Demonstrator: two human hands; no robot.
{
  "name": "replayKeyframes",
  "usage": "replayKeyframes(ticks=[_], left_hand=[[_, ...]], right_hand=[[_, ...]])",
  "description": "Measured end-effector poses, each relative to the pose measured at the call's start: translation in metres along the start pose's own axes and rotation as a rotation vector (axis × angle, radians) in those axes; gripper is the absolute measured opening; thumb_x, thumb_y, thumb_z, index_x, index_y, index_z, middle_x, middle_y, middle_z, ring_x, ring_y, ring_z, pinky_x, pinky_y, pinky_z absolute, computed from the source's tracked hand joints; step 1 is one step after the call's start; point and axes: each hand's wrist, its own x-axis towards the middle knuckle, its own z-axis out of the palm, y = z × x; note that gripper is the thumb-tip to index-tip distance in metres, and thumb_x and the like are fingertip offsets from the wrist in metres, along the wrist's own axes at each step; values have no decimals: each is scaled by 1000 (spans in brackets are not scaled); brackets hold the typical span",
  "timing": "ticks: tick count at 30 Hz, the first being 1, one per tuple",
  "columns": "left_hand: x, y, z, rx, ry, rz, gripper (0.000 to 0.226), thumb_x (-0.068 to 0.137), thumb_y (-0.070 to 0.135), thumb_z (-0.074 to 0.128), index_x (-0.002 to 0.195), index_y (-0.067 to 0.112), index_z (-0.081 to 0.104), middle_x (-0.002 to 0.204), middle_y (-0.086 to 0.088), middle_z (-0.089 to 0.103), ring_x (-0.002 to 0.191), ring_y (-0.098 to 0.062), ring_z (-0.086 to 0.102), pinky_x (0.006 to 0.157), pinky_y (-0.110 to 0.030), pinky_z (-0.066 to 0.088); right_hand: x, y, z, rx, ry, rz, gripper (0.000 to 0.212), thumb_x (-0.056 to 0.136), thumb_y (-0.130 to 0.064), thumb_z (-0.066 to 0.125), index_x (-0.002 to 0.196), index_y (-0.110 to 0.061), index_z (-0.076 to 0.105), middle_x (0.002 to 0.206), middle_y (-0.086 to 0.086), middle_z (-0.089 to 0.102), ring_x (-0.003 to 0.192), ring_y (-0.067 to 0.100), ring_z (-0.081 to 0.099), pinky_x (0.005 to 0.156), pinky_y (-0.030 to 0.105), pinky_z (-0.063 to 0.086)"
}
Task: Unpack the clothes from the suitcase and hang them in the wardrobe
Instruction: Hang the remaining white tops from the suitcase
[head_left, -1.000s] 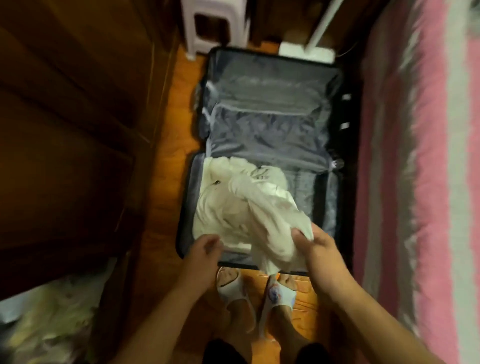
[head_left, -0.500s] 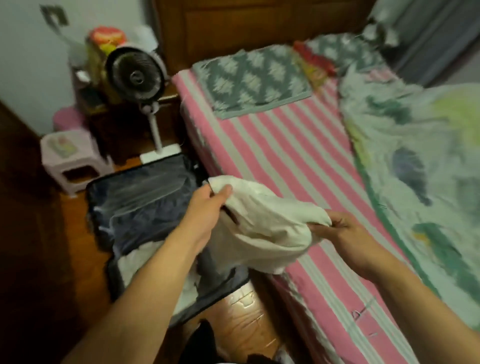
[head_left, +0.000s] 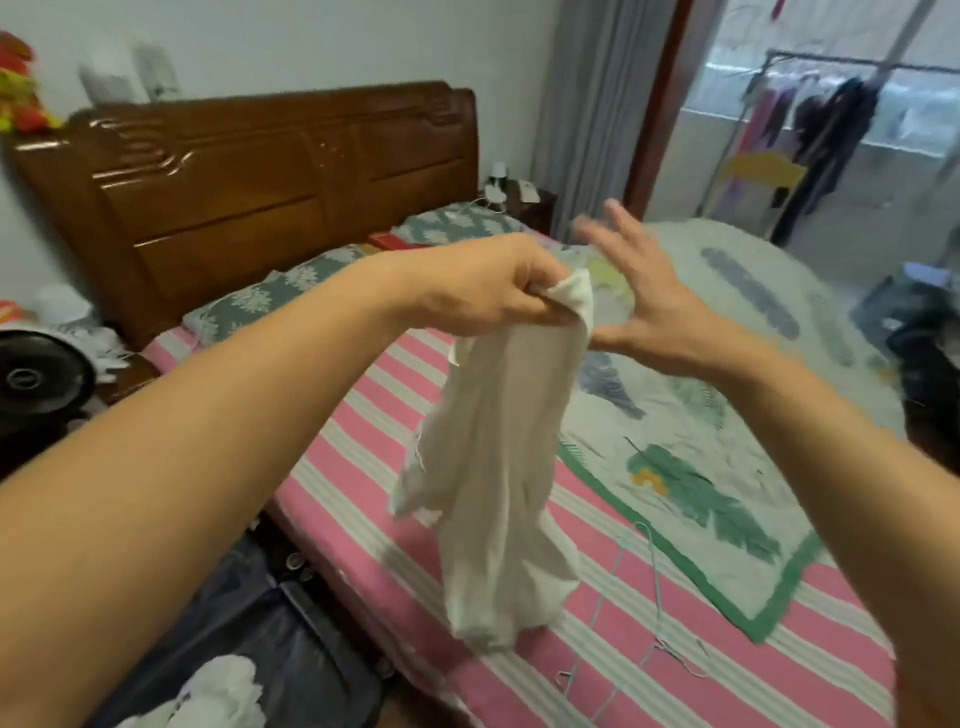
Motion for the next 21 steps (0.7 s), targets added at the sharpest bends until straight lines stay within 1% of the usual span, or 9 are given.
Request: replayKeyframes(ticks=[2, 3, 5, 9, 11, 13, 16, 19, 21], left_hand=[[10, 2, 23, 85, -4, 38, 12, 96, 26, 68, 93, 17, 74, 79, 12, 57, 72, 2, 52, 68, -20, 39], [11, -5, 42, 136, 31, 41, 11, 95, 25, 69, 91, 16, 74, 79, 10, 54, 72, -3, 53, 68, -25, 39], [-3, -33, 102, 213, 75, -59, 16, 94, 23, 68, 85, 11, 70, 80, 2, 56, 74, -18, 55, 67, -34, 43], [-69, -87, 278, 304, -218, -487, 15, 91, 23, 55, 81, 14, 52, 92, -4, 56, 82, -36, 62, 61, -40, 44], [-96, -103, 345, 326, -333, -656, 15, 93, 29, 51, 94, 17, 58, 107, -6, 58, 98, -36, 64, 68, -41, 49], [-113, -116, 386, 347, -435, -719, 22, 94, 32, 50, 107, 19, 61, 111, -4, 60, 106, -31, 64, 80, -40, 52], [-125, -130, 424, 348, -626, -596, 29, 93, 29, 52, 121, 31, 60, 113, 1, 59, 110, -23, 62, 80, -32, 45], [-135, -129, 445, 322, -697, -516, 38, 70, 21, 73, 105, 35, 70, 83, 2, 57, 80, -22, 67, 58, -27, 38], [-145, -130, 457, 337, -675, -542, 49, 53, 21, 85, 98, 36, 74, 73, 6, 45, 65, -20, 58, 50, -25, 38]], right_hand=[[-8, 17, -7, -41, -120, -127, 48, 80, -57, 62, 113, -24, 72, 146, 4, 51, 137, 22, 43, 117, 41, 29], [-20, 27, 4, -40, -186, -119, 36, 85, -50, 59, 95, -20, 75, 120, 2, 69, 113, 20, 59, 104, 42, 43], [-68, 55, 50, 9, -365, 96, 23, 84, -34, 58, 77, -15, 66, 76, 0, 67, 74, 20, 62, 75, 43, 52], [-206, 117, 178, 142, -690, 596, 22, 91, -22, 52, 70, -16, 51, 77, 7, 66, 73, 27, 62, 67, 35, 46], [-272, 151, 231, 238, -763, 930, 19, 93, -13, 51, 74, -13, 54, 81, 12, 65, 83, 33, 67, 62, 30, 44], [-328, 183, 272, 312, -776, 1203, 17, 92, -7, 51, 77, -11, 58, 82, 15, 60, 82, 33, 64, 58, 26, 42], [-376, 211, 316, 492, -706, 1525, 15, 93, -7, 53, 80, -13, 56, 83, 11, 57, 74, 27, 57, 65, 30, 49], [-384, 227, 355, 697, -534, 1758, 20, 94, -3, 52, 76, -10, 54, 65, 10, 54, 52, 21, 50, 48, 25, 43], [-377, 245, 382, 835, -339, 1865, 15, 92, 0, 49, 81, -6, 58, 49, 7, 53, 37, 16, 48, 37, 21, 40]])
